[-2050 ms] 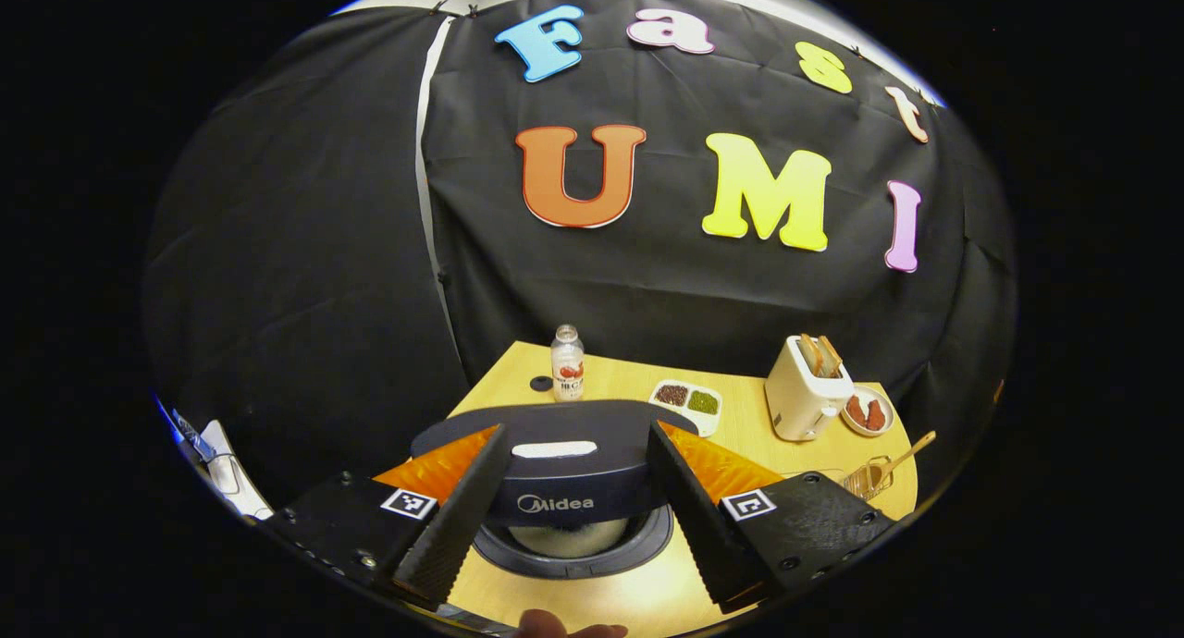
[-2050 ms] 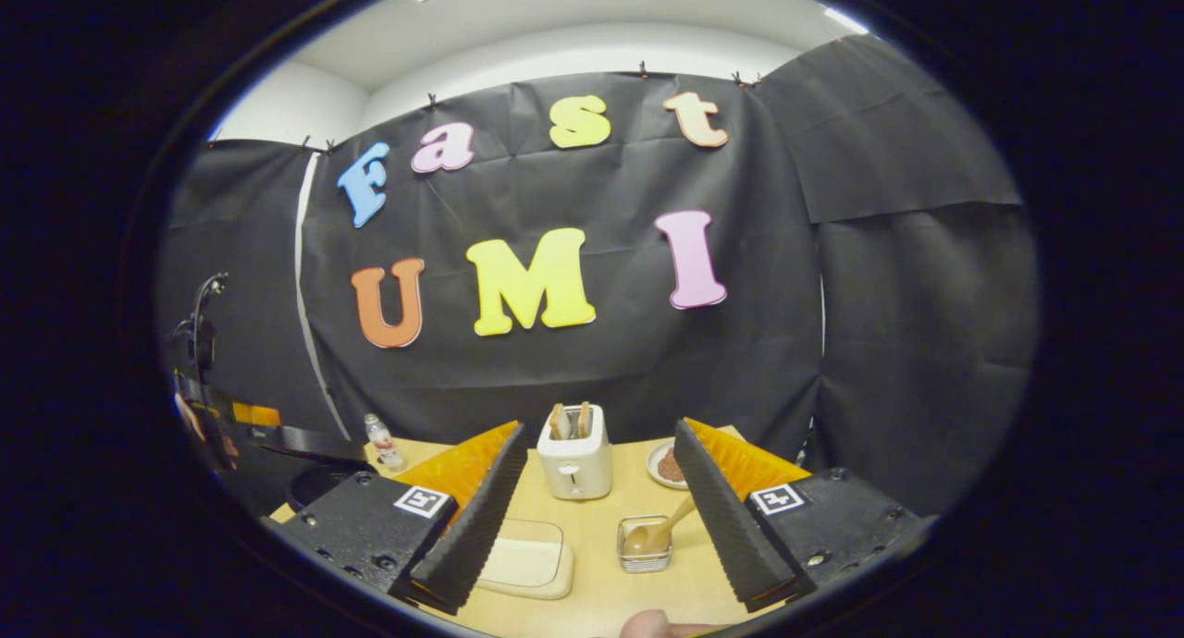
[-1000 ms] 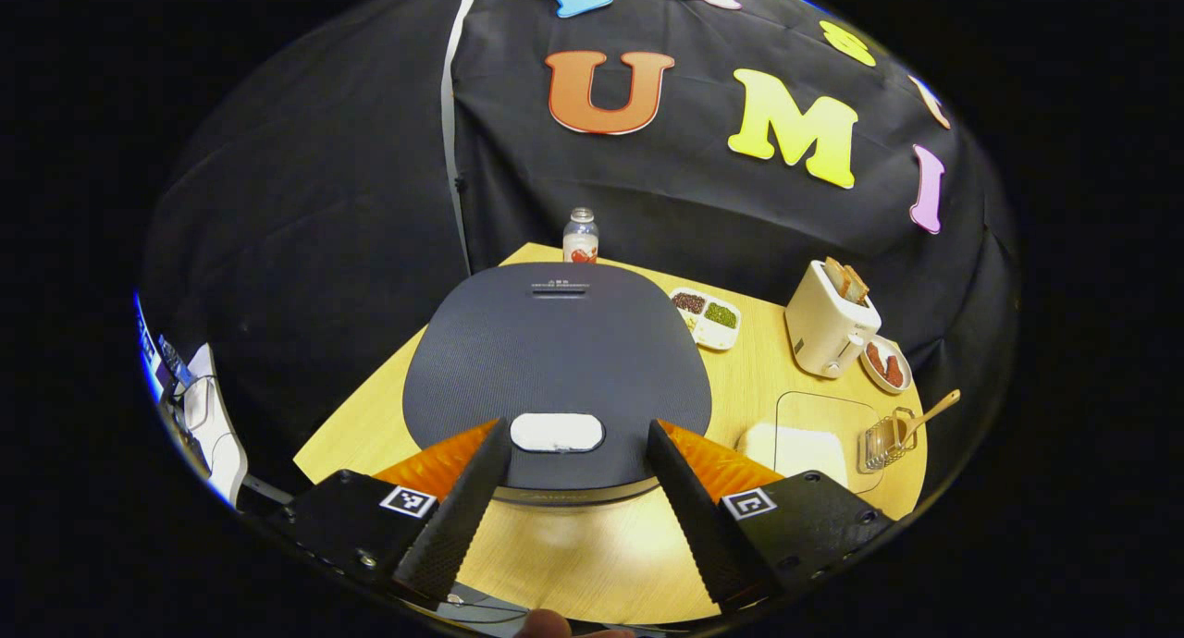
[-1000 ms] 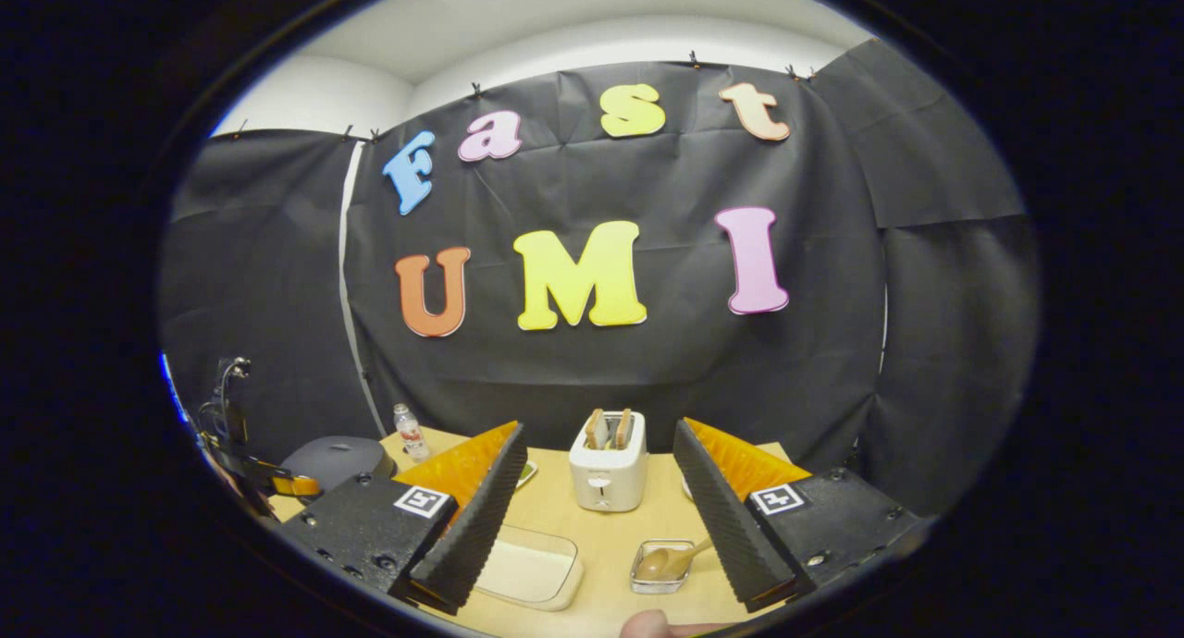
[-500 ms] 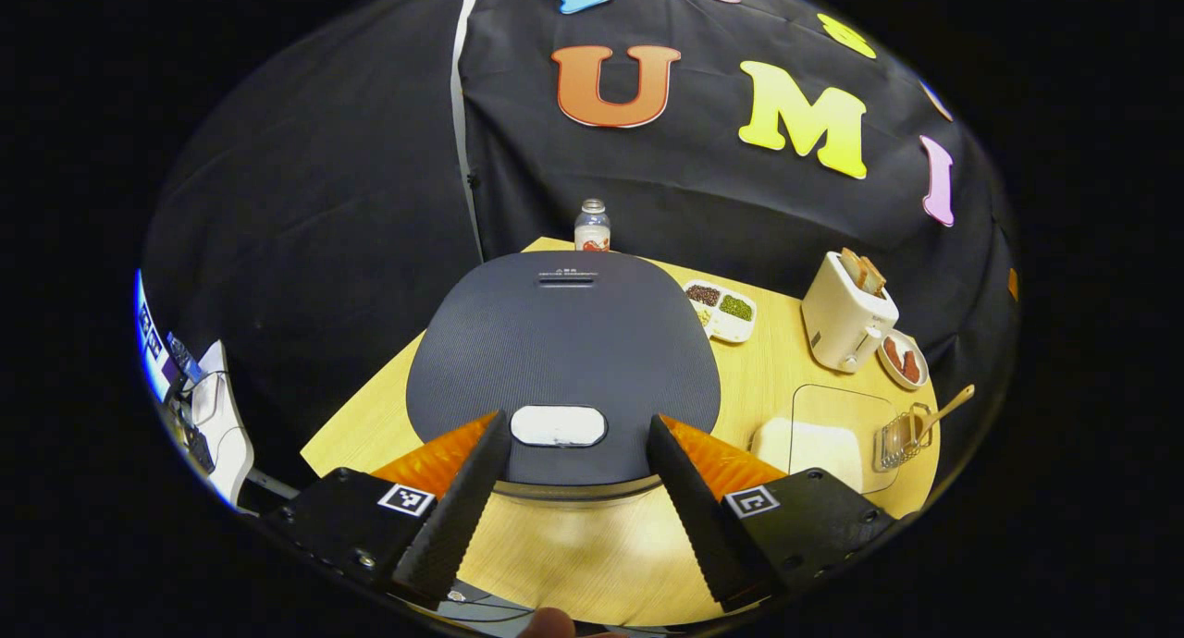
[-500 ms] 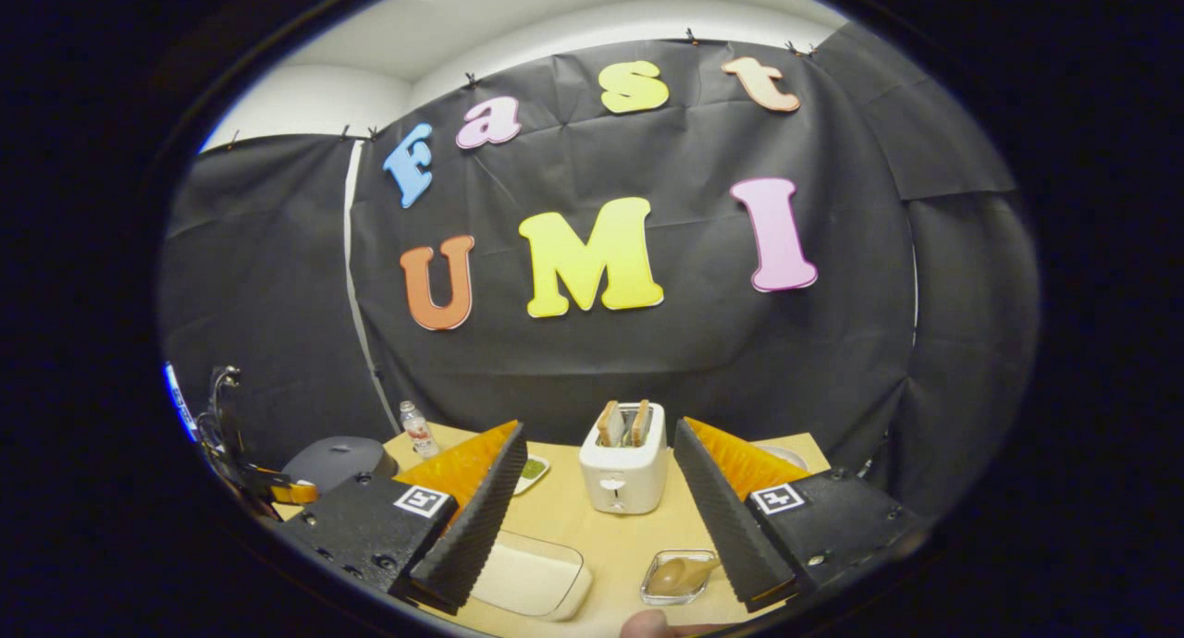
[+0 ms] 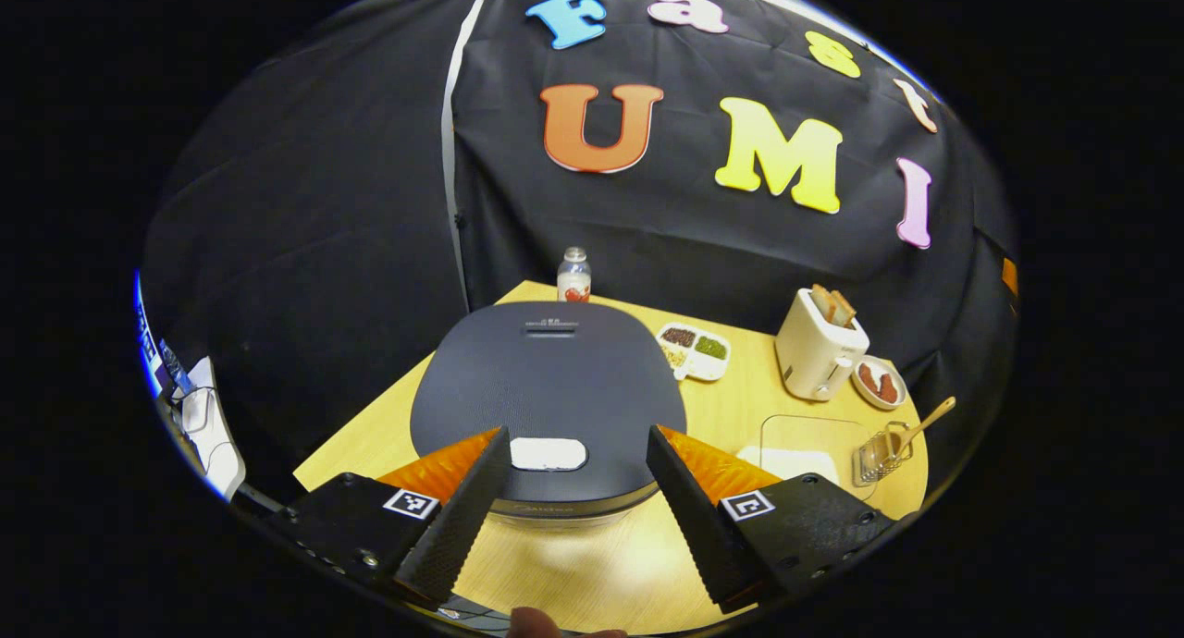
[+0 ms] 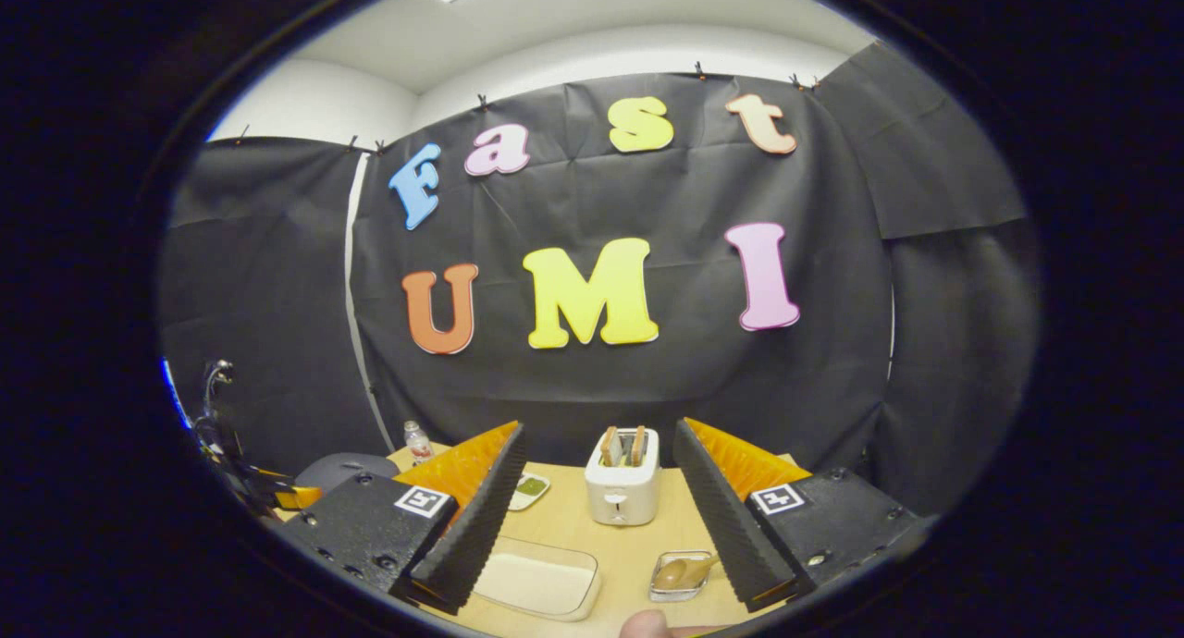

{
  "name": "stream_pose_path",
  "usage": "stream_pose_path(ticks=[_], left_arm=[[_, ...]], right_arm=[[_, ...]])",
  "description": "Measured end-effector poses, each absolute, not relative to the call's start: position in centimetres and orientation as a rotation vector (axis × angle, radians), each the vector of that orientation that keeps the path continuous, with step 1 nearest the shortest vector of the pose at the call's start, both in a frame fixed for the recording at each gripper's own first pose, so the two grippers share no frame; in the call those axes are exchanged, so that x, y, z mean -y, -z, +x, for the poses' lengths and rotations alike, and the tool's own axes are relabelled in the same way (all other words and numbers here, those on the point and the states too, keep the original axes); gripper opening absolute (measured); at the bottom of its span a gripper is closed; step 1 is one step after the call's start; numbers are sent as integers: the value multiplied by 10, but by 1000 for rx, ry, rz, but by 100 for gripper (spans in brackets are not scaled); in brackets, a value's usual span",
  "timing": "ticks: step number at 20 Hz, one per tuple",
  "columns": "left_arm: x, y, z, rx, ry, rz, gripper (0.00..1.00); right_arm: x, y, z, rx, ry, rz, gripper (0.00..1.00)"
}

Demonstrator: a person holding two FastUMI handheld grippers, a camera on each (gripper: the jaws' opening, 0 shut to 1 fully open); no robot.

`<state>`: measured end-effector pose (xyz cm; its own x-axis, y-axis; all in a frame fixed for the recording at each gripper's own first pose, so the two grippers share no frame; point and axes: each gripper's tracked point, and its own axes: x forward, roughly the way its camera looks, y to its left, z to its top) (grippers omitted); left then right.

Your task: Close the left gripper, press the button to open the rice cooker; take a wooden spoon from the chopstick holder with the right hand, scoop a spoonful of rice and pour it into the rice cooker, then put the wooden spoon back into the chopstick holder.

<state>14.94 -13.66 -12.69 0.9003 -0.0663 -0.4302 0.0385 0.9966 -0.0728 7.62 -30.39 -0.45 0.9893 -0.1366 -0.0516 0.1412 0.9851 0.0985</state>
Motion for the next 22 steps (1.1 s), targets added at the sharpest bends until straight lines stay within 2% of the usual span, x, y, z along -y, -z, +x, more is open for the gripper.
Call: stream_pose_path(ticks=[2,3,4,6,11,12,13,17,18,21,22], left_arm=[[150,93,134,-383,98,-84,95],[154,78,122,-350,121,-85,100],[155,64,109,-318,141,-78,95],[156,37,81,-259,174,-63,95],[150,-18,14,-113,236,-23,94],[150,-23,2,-91,251,-18,95],[149,-26,-11,-79,263,-21,94],[139,-35,-43,-33,284,-30,94],[139,-34,-50,-24,296,-20,94],[136,-36,-67,-15,307,-23,94],[138,-37,-71,-11,310,-26,94]], right_arm=[[289,-7,56,-26,159,100,97],[279,-14,44,-15,166,97,97],[270,-20,33,-1,175,93,97],[251,-29,8,19,189,82,100],[206,-35,-57,36,209,56,100],[195,-33,-68,34,207,46,97],[187,-31,-80,31,208,35,100],[158,-19,-117,3,213,37,97],[151,-16,-124,-3,208,41,100],[135,-12,-136,-16,184,30,100],[132,-14,-138,-13,178,31,97]])
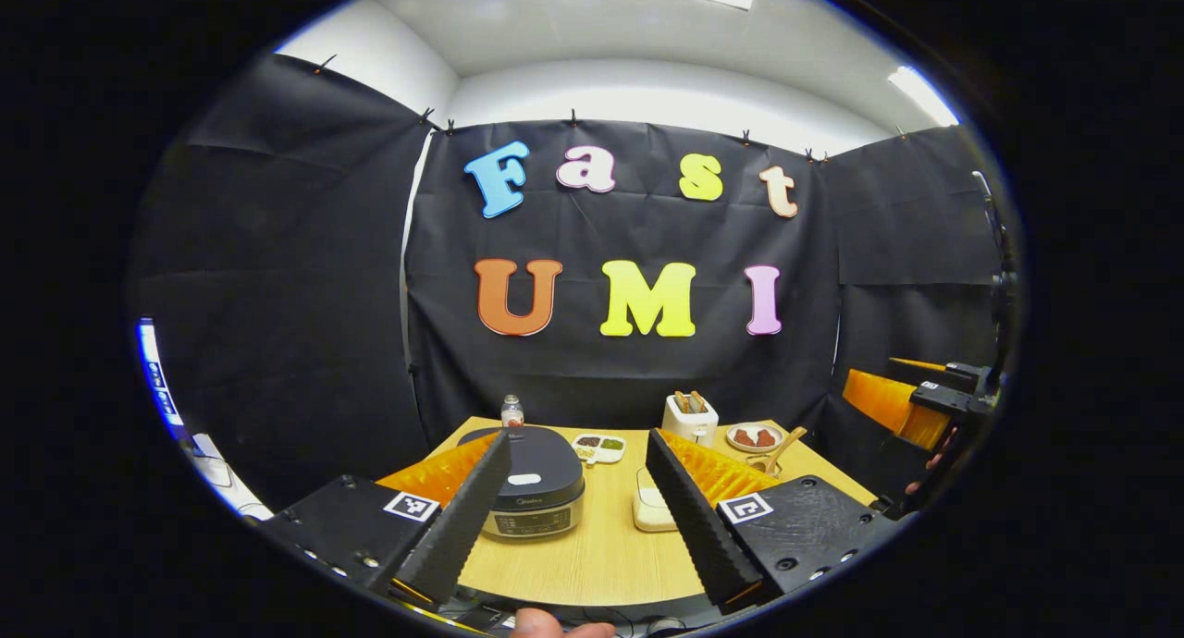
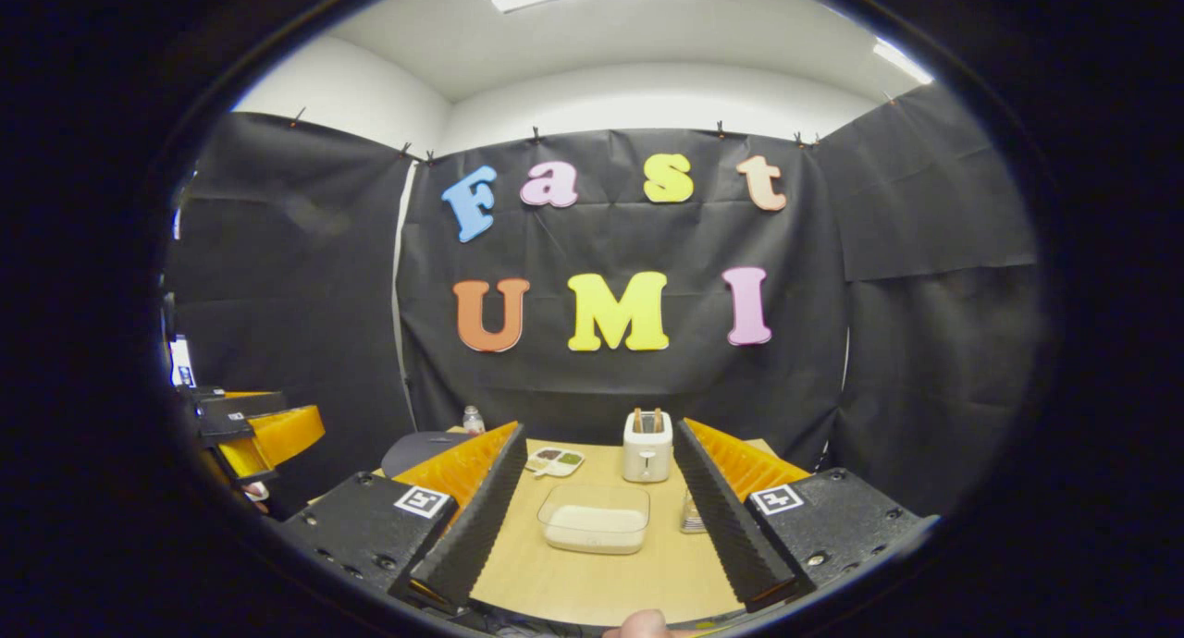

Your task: Close the left gripper, press the button to open the rice cooker; take a wooden spoon from the chopstick holder with the right hand, scoop a spoonful of rice and pour it into the rice cooker, then put the wooden spoon back into the chopstick holder.

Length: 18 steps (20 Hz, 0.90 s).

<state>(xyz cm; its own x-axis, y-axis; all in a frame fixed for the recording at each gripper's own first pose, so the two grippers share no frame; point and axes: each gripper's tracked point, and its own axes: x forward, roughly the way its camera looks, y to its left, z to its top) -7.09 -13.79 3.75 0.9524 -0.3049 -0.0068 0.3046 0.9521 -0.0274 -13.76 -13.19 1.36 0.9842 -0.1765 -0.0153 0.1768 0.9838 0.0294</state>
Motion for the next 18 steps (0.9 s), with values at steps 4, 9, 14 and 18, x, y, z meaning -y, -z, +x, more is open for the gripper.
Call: stream_pose_path(ticks=[4,9,14,18], left_arm=[[148,-50,-79,25,315,-31,94],[158,-52,-85,37,320,-36,94],[162,-57,-86,49,319,-31,94],[158,-54,-84,48,299,-24,94]], right_arm=[[124,-12,-138,-25,154,30,100],[129,-8,-141,-13,162,37,100],[133,-2,-140,-25,168,69,100],[144,-4,-140,-14,192,84,100]])
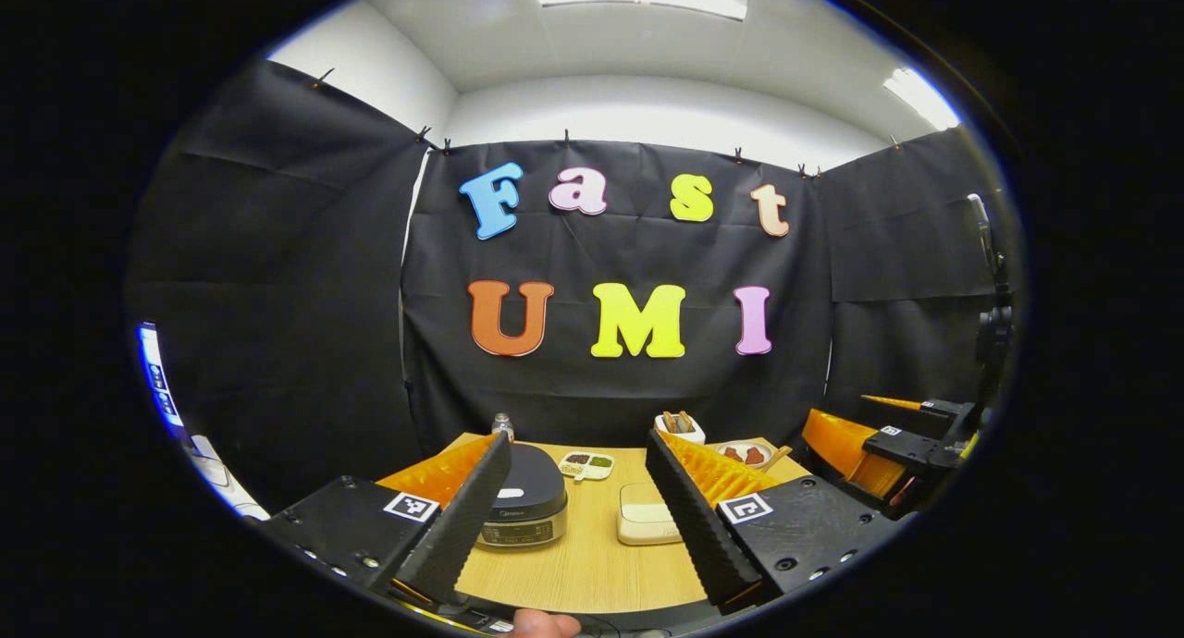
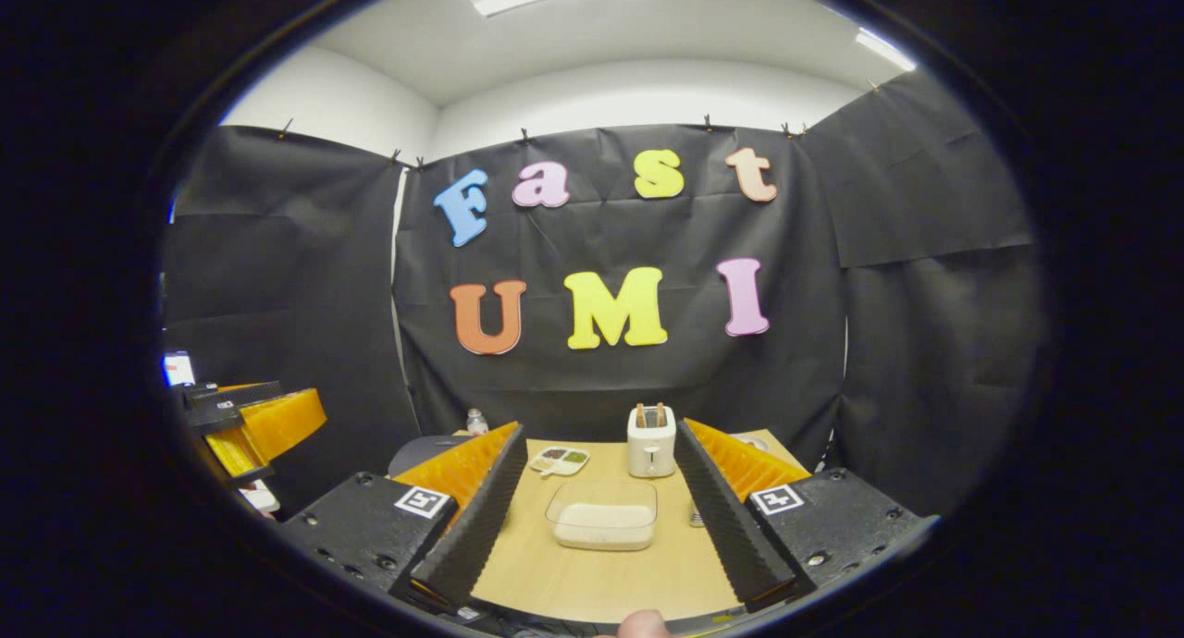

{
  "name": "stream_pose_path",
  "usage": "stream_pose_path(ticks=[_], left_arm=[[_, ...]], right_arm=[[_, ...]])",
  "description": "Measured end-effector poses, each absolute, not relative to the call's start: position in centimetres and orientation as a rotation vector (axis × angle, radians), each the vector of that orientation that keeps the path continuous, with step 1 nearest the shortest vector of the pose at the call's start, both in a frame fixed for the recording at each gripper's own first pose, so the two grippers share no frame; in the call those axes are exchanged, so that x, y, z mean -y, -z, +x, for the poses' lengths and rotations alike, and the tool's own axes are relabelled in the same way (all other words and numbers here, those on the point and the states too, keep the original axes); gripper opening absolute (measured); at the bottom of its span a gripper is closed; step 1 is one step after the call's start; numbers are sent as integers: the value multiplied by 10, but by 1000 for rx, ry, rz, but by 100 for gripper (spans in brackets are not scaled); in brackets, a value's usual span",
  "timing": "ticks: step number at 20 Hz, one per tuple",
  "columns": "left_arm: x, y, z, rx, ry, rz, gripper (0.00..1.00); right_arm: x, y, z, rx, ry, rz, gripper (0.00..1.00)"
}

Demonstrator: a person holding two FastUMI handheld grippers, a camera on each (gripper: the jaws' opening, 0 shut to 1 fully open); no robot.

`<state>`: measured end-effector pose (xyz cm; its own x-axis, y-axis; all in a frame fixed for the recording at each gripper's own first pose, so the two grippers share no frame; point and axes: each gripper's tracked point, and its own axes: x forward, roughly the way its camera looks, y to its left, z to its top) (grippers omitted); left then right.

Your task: Close the left gripper, press the button to open the rice cooker; take a wooden spoon from the chopstick holder with the right hand, scoop a spoonful of rice and pour it into the rice cooker, then put the wooden spoon back into the chopstick holder.

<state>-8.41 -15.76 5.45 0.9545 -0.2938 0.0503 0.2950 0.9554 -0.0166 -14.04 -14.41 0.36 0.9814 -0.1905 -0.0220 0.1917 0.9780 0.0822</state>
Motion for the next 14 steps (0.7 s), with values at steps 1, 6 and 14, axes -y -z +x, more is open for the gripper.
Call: stream_pose_path(ticks=[1,6,14], left_arm=[[158,-53,-83,45,301,-20,94],[159,-55,-78,49,307,-13,94],[160,-59,-69,68,302,-25,94]], right_arm=[[146,-4,-141,-14,196,85,100],[155,-12,-138,8,225,91,100],[154,-16,-135,14,226,57,97]])
